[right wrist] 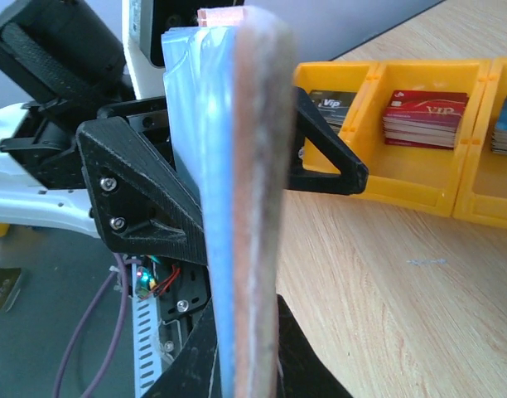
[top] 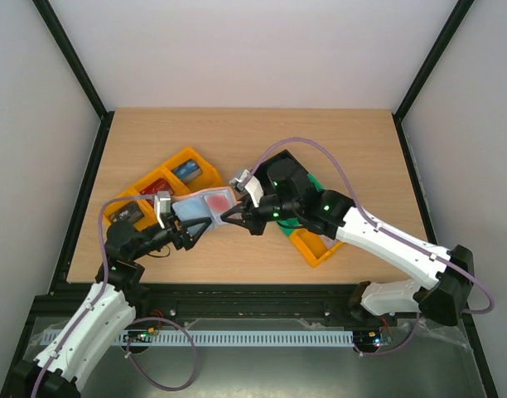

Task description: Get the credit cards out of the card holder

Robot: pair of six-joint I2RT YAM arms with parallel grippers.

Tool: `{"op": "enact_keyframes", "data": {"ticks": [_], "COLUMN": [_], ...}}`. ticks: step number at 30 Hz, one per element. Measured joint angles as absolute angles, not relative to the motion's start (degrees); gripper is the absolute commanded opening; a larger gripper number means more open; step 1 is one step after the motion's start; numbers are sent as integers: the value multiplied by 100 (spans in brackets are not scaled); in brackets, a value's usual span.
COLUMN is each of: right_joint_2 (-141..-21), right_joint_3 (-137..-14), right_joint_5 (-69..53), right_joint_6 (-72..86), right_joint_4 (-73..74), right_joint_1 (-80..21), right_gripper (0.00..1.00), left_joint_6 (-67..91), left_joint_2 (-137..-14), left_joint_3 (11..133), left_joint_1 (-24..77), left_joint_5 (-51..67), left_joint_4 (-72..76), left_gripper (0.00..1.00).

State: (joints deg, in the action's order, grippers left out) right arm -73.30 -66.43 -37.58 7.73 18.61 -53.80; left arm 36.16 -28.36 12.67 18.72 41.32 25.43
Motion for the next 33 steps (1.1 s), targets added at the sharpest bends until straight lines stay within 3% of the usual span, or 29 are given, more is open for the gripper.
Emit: {"op": "enact_keyframes", "data": {"ticks": [7,13,14,15,16,18,19,23,25,29,33], "right_joint_2": [-7030,-7028,-7028,-7028,-7028,-7028,-7028,-7028,-7008,-6720,-6449], "right_joint_3": [-6473,-6471,-6471,-6469,-6466,-6447,-6436,-6405,-6368,-5975,-5701], "right_joint_5": [-3933,-4027,-4036,-4038,-4040,-4038,-4036,-4001,-4010,-4003,-4038], "right_joint_6": [690,659,659,659,657,657,657,652,661,718,864], "right_joint_4": [1852,1852,1852,1852,1852,1841,1835,1782,1675,1280,980], "right_joint_1": [-5380,-5380,-5380,-5380,-5380,-5378,-5371,-5332,-5330,-5218,-5009], "right_gripper": [2,2,2,2,2,2,3,40,50,53,47], "left_joint_6": [3378,3293,3293,3312,3312,3334,3374,3341,3312,3030,2674], "left_joint_2": [-2860,-2853,-2853,-2853,-2847,-2840,-2838,-2777,-2777,-2692,-2665], "left_joint_3": [1267,1269,1267,1269,1269,1271,1275,1286,1286,1299,1435], "left_joint_1": [1966,1970,1973,1973,1977,1977,1981,2027,2027,2038,2097], "left_joint_5": [4486,4661,4694,4716,4751,4834,4875,5061,5074,5129,5196], "left_joint_4": [2714,2762,2777,2794,2808,2877,2915,3037,3028,2790,2449], "left_gripper": [91,81,75,62,49,12,4,2,2,2,2]}}
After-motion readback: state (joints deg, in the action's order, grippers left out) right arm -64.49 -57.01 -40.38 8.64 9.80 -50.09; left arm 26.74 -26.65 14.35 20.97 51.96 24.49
